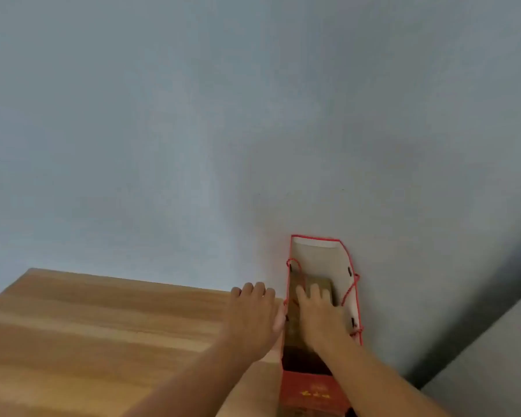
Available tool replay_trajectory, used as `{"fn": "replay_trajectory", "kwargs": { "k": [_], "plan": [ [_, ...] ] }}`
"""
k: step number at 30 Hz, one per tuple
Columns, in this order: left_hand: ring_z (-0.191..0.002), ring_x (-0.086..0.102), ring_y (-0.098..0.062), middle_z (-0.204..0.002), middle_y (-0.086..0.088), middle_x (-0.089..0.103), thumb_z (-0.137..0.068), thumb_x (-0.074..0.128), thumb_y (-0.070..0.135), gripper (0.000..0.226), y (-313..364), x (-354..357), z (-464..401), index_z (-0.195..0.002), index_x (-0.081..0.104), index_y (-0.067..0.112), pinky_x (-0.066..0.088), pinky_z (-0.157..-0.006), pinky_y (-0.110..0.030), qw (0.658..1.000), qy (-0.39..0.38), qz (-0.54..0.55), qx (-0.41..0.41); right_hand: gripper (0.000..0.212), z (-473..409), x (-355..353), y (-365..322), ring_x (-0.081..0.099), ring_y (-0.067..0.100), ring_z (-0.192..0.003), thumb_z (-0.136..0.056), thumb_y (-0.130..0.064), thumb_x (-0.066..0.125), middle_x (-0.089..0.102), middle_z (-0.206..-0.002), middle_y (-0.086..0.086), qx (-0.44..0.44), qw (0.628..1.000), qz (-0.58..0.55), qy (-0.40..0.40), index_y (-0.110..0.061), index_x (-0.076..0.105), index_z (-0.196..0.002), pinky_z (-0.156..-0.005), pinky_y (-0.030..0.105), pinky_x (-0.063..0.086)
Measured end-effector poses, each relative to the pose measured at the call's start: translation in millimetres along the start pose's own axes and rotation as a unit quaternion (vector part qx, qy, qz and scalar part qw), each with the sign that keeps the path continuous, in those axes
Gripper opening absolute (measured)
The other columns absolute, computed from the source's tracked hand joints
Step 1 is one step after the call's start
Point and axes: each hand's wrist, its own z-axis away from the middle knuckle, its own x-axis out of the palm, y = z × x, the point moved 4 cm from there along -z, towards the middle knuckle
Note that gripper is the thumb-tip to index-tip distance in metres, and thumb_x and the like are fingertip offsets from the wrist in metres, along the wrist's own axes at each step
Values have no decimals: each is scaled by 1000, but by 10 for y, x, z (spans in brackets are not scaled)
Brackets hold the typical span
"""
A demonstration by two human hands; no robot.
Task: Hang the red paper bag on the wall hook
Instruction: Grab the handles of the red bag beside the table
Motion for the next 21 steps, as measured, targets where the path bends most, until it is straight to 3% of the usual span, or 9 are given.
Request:
{"fn": "replay_trajectory", "kwargs": {
  "k": [4,11,17,21],
  "plan": [
    [-110,59,-28,-121,-6,65,-103,28,50,48,-56,174,-16,-122,58,18,48,-98,-45,1000,-2,12,3,76,-40,226,45,35,34,-138,-93,-31,65,34,-151,12,23,999,28,-37,-23,22,-154,-103,58,43],
    [-112,60,-25,-123,-4,65,-102,27,52,51,-102,269,-15,-126,57,18,48,-100,-44,1000,4,27,-15,89,-1,277,92,33,34,-139,-86,-26,70,33,-151,12,46,993,91,-63,-24,17,-156,-108,60,32],
    [-109,61,-26,-120,-5,66,-101,24,51,54,-111,292,97,-125,59,18,49,-96,-42,999,8,33,-18,89,9,444,19,39,36,-130,-81,-8,72,35,-144,13,44,988,-9,-150,-24,22,-153,-98,52,49],
    [-112,60,-27,-125,-6,65,-101,26,51,54,-164,317,158,-129,57,16,47,-99,-44,999,-11,29,-17,63,131,231,-80,52,35,-123,-87,-1,67,48,-137,16,26,982,5,-186,-11,44,-144,-95,43,55]
  ]
}}
